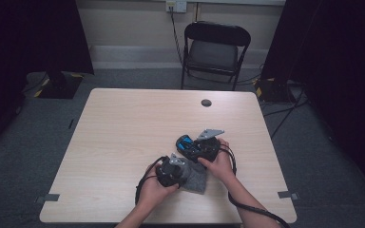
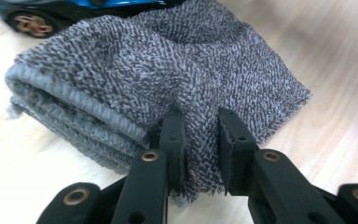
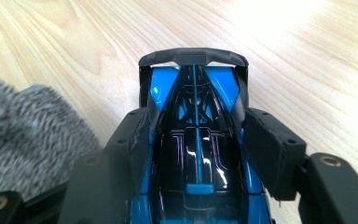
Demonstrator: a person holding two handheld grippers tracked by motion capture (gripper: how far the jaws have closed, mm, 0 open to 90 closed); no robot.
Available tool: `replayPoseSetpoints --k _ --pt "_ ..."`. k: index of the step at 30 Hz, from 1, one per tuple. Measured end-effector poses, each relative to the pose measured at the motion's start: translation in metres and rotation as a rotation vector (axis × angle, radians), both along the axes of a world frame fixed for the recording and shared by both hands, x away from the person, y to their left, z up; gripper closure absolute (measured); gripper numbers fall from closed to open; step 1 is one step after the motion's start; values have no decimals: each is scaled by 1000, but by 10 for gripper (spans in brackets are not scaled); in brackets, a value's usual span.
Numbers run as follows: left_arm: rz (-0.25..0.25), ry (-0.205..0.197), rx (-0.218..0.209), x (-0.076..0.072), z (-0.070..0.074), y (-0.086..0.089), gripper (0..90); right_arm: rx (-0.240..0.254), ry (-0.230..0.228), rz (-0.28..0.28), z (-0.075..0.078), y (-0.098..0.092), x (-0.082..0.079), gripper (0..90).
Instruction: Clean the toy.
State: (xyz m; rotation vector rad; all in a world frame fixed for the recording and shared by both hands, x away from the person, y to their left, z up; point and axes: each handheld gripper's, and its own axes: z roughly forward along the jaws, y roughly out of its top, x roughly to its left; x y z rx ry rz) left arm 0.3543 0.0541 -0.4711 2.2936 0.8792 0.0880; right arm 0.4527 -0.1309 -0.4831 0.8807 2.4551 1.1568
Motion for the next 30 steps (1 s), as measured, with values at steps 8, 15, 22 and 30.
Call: replayPoseSetpoints --k 8,15,22,30 --pt "-66 1 -9 -8 -2 -18 749 -1 2 -1 0 0 0 415" --pt "-106 -2 -22 -9 -2 -30 749 0 3 -1 0 0 0 415" --pt "-149 15 -38 -11 -1 -38 750 4 1 -1 0 0 0 415" --pt "-147 8 -56 -16 8 -25 765 10 2 -1 -1 -1 0 415"
